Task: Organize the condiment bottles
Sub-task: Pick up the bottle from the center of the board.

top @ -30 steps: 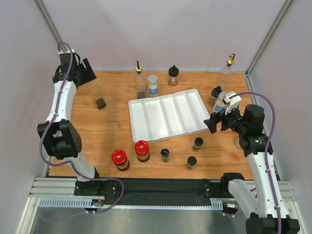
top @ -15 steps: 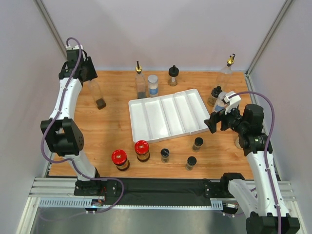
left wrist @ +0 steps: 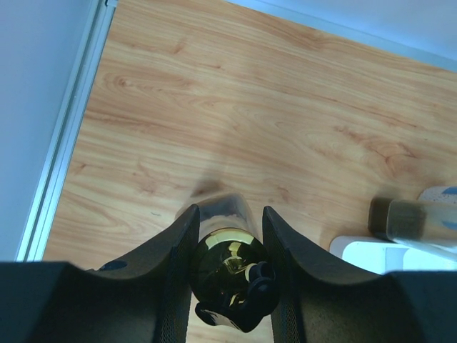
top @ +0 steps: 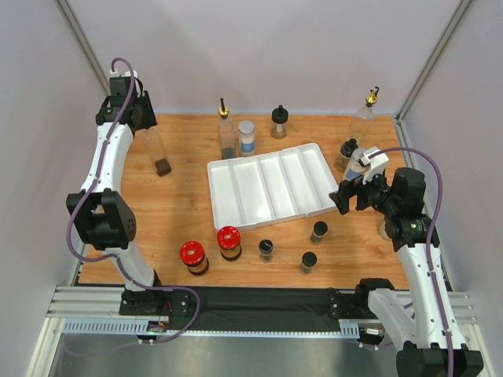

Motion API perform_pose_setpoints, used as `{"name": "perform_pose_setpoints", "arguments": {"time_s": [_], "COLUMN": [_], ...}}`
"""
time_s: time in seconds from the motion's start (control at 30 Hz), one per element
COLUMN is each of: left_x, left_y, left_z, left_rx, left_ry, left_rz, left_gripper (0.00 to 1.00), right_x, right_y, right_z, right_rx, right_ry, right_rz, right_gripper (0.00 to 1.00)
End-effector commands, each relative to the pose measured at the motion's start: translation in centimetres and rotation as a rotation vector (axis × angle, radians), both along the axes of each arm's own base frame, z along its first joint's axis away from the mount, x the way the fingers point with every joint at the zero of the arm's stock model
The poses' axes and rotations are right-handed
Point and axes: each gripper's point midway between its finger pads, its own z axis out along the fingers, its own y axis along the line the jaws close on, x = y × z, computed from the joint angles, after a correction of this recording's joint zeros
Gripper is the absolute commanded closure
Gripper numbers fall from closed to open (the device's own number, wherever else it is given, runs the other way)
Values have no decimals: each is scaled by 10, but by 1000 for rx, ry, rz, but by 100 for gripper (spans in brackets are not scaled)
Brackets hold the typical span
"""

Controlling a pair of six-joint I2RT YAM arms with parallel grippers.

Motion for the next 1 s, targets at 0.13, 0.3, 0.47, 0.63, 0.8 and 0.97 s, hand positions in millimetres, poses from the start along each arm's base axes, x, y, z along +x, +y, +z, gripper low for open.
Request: {"name": "perform_pose_setpoints", "arguments": {"time_s": [0.13,0.3,0.47,0.63,0.8,0.97], "left_x": [0,-7,-19,-35,-51,-63], "left_y": [-18,-27,-43,-71,-99,-122], "left_z": [76,83,92,102,110,112], "left_rx": [-39,-64,-77,-86,-99,-128], "left_ry": [-189,-198,-214,-231,-237,-233], "left_rz": [-78,-103,-132,-190,-251,-308], "left_gripper": [100,100,100,100,100,100], "right_x": [2,3,3,3,3,2], "right_y": [-1,-2,-3,-3,-3,-3], "right_z": [4,3,3,3,4,6], "right_rx": [-18,-20,-22,-23,-24,-23], "right_ry": [-34,-33,-34,-36,-39,-45], "right_rz": [-1,-5,-9,-11,-12,-11], "right_gripper": [0,0,0,0,0,0]}}
